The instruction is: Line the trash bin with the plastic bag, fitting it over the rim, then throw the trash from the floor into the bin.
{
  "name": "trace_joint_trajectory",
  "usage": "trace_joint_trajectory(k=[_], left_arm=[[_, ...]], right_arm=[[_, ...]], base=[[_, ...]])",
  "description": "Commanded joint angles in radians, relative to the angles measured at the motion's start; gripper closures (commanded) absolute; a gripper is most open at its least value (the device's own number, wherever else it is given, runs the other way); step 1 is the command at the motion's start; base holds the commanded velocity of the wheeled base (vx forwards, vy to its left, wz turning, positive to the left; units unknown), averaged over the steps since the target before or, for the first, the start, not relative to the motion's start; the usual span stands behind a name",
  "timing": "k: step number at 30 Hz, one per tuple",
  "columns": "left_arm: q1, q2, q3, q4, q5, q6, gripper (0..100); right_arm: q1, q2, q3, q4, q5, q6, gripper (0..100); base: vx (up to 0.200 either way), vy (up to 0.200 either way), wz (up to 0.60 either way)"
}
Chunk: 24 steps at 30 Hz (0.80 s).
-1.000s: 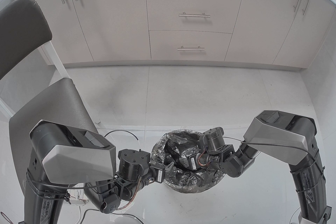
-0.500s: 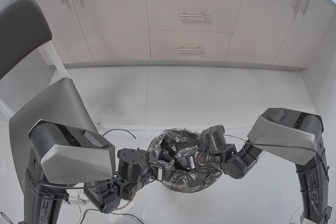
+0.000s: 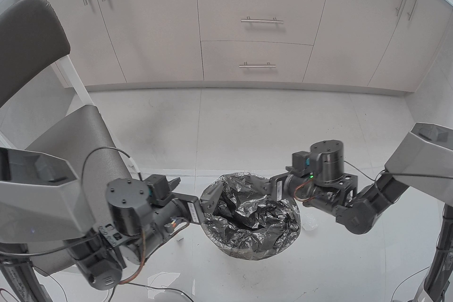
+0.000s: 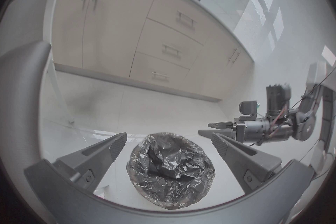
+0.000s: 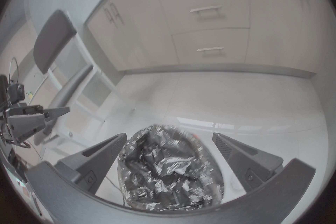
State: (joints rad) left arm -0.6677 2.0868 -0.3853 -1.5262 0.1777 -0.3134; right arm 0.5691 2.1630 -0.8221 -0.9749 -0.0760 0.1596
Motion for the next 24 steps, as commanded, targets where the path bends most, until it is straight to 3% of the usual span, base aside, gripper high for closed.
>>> trace_joint_trajectory(k=[1, 4, 14, 24], left_arm=[[0.051, -0.281, 0.192, -0.005, 0.000, -0.010, 0], [0.079, -0.280, 0.233, -0.006, -0.001, -0.015, 0], [0.086, -0.002, 0.079, -0.005, 0.013, 0.028, 0], [0.091, -0.074, 0.092, -0.006, 0.040, 0.027, 0]], right_arm=[[-0.209, -0.126, 0.161, -0.169, 0.077, 0.023, 0], [-0.278, -0.089, 0.219, -0.269, 0.137, 0.061, 0], [-0.319, 0.140, 0.305, -0.596, 0.162, 0.087, 0], [-0.353, 0.255, 0.296, -0.596, 0.166, 0.100, 0]], base=[[0.000, 0.000, 0.00], [0.000, 0.000, 0.00], [0.000, 0.000, 0.00], [0.000, 0.000, 0.00]])
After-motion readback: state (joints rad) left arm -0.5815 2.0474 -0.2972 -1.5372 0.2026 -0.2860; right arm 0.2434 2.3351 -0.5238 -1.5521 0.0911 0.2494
